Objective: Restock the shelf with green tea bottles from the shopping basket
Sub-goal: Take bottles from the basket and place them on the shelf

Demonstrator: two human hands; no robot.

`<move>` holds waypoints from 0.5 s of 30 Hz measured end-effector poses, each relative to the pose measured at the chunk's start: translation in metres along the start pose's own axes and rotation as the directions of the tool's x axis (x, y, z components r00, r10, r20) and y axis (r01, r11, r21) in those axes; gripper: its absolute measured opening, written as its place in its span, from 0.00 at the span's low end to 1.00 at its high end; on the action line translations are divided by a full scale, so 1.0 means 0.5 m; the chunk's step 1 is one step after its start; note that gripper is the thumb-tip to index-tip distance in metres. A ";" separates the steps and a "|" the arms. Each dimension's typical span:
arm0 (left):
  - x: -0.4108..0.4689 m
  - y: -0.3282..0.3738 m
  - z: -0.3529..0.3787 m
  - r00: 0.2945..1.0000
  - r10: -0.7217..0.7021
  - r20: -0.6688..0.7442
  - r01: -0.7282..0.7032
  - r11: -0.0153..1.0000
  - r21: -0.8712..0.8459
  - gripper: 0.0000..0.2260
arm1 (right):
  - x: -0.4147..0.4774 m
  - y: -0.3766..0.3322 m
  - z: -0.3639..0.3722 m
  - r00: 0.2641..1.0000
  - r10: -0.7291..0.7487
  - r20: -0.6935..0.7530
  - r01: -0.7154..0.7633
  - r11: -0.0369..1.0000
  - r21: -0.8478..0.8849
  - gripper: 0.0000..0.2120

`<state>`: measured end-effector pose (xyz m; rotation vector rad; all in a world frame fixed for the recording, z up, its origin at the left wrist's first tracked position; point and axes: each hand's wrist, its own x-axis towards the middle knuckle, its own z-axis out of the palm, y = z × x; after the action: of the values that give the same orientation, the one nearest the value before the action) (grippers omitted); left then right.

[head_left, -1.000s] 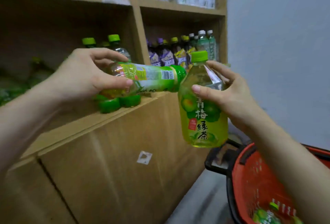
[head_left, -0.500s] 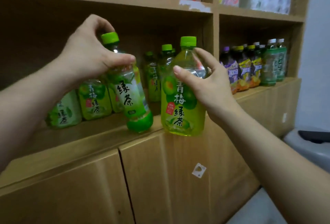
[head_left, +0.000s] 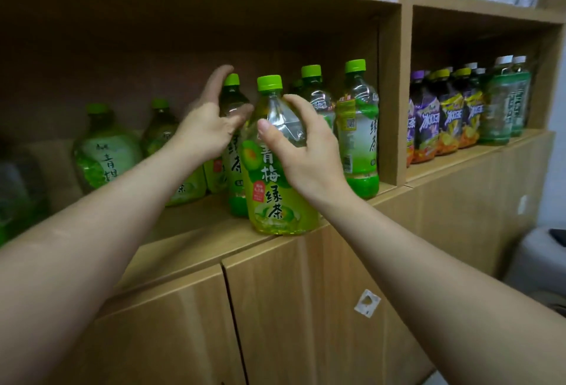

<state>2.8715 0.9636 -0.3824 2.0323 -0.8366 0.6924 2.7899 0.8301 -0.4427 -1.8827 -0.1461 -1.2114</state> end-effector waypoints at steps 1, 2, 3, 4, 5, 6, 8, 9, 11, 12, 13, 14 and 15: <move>-0.005 -0.006 0.005 1.000 -0.013 0.016 0.012 0.999 0.033 0.27 | -0.001 0.006 0.006 1.000 -0.021 -0.009 0.021 0.999 -0.027 0.28; -0.012 -0.012 0.008 0.999 -0.028 0.020 0.027 0.999 0.043 0.26 | -0.002 0.010 0.011 0.999 -0.043 -0.020 0.043 0.998 -0.041 0.28; -0.018 -0.019 0.010 0.999 -0.033 0.011 0.033 0.999 0.024 0.24 | -0.002 0.011 0.015 0.998 -0.062 -0.029 0.060 0.997 -0.053 0.28; -0.022 -0.027 0.011 1.000 -0.031 -0.004 0.031 0.999 -0.012 0.23 | -0.001 0.011 0.017 0.997 -0.076 -0.031 0.073 0.995 -0.075 0.28; -0.025 -0.031 0.014 1.000 -0.023 -0.015 0.022 0.999 -0.050 0.23 | -0.001 0.011 0.020 0.996 -0.090 -0.027 0.086 0.989 -0.119 0.28; -0.031 -0.033 0.015 0.999 -0.029 -0.029 0.027 0.998 -0.063 0.23 | -0.001 0.010 0.022 0.994 -0.106 -0.019 0.101 0.976 -0.194 0.28; -0.046 -0.031 0.015 0.995 -0.068 -0.067 0.065 0.997 -0.050 0.21 | -0.009 0.005 0.023 0.989 -0.147 0.007 0.138 0.912 -0.387 0.28; -0.054 -0.029 0.017 0.992 -0.090 -0.087 0.085 0.995 -0.056 0.20 | -0.016 0.002 0.021 0.987 -0.161 0.024 0.154 0.875 -0.459 0.28; -0.075 -0.008 0.014 0.981 -0.081 -0.174 0.072 0.996 -0.054 0.19 | -0.033 -0.002 0.006 0.983 -0.171 0.072 0.183 0.825 -0.534 0.27; -0.089 0.011 0.010 0.968 -0.038 -0.248 0.032 0.999 -0.025 0.17 | -0.043 -0.006 -0.010 0.981 -0.165 0.102 0.194 0.816 -0.544 0.26; -0.103 0.034 0.005 0.945 0.040 -0.325 -0.038 0.999 0.010 0.14 | -0.054 -0.009 -0.035 0.981 -0.143 0.133 0.192 0.830 -0.523 0.25; -0.119 0.061 0.001 0.916 0.131 -0.378 -0.133 0.991 0.021 0.13 | -0.068 -0.014 -0.069 0.980 -0.111 0.166 0.178 0.863 -0.473 0.23; -0.139 0.098 0.001 0.891 0.219 -0.399 -0.240 0.971 -0.003 0.12 | -0.083 -0.022 -0.112 0.977 -0.079 0.199 0.156 0.900 -0.408 0.21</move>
<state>2.7904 0.9630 -0.4090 1.6757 -0.8467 1.1591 2.7242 0.8106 -0.4605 -2.3931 -0.1003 -1.2251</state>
